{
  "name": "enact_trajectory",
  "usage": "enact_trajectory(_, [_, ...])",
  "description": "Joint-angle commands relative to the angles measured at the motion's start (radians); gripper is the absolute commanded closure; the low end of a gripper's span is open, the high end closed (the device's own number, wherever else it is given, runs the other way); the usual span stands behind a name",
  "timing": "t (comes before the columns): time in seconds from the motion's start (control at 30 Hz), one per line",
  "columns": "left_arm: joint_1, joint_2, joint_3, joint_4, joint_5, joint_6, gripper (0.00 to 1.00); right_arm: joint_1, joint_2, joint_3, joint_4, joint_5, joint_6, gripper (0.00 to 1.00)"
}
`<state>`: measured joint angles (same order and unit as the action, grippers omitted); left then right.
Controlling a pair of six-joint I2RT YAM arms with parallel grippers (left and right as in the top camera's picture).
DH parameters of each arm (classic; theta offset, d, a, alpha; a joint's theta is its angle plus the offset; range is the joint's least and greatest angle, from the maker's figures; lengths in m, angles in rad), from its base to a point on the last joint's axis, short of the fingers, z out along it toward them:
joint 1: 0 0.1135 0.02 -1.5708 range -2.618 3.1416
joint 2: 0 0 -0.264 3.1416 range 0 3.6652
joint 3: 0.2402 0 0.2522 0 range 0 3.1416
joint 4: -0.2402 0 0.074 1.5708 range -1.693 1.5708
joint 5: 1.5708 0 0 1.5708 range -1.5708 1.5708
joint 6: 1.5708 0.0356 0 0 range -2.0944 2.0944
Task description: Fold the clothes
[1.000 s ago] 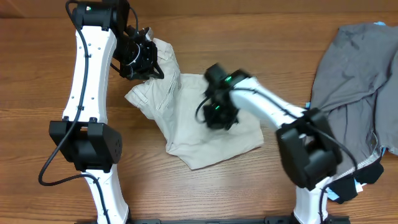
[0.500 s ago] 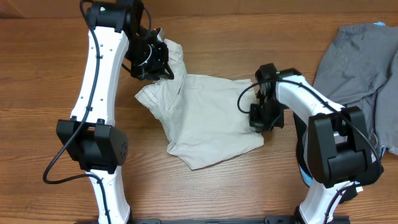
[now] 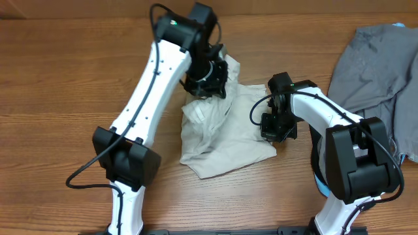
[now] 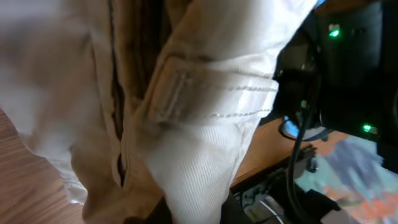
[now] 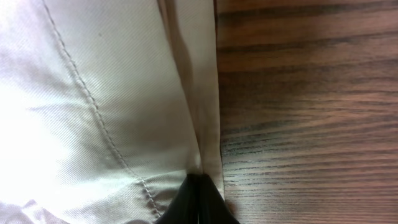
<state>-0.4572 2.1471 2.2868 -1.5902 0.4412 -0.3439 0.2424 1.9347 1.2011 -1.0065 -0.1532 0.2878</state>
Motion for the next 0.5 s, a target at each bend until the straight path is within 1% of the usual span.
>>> enact_trajectory(0.0, [-0.048, -0.032, 0.032, 0.007, -0.072, -0.064, 0.87, 0.027, 0.033, -0.037, 0.014, -0.051, 0.001, 0.96])
enact_trajectory(0.13, [-0.081, -0.032, 0.032, 0.014, -0.157, -0.107, 0.8, 0.027, 0.033, -0.037, 0.013, -0.051, 0.001, 0.96])
enact_trajectory(0.17, [-0.082, -0.032, 0.032, 0.018, -0.157, -0.11, 0.77, 0.027, 0.033, -0.037, 0.013, -0.051, 0.001, 0.96])
enact_trajectory(0.27, [-0.083, -0.032, 0.032, 0.035, -0.153, -0.144, 0.63, 0.027, 0.033, -0.037, 0.012, -0.051, 0.001, 0.96])
enact_trajectory(0.3, [-0.083, -0.032, 0.032, 0.041, -0.147, -0.143, 0.61, 0.027, 0.033, -0.037, 0.01, -0.051, 0.001, 0.96])
enact_trajectory(0.37, [-0.083, -0.032, 0.032, 0.048, -0.145, -0.143, 0.6, 0.027, 0.033, -0.037, 0.007, -0.05, 0.001, 0.96])
enact_trajectory(0.47, [-0.074, -0.032, 0.032, 0.052, -0.146, -0.142, 0.59, 0.018, 0.031, -0.028, -0.006, -0.049, 0.026, 0.85])
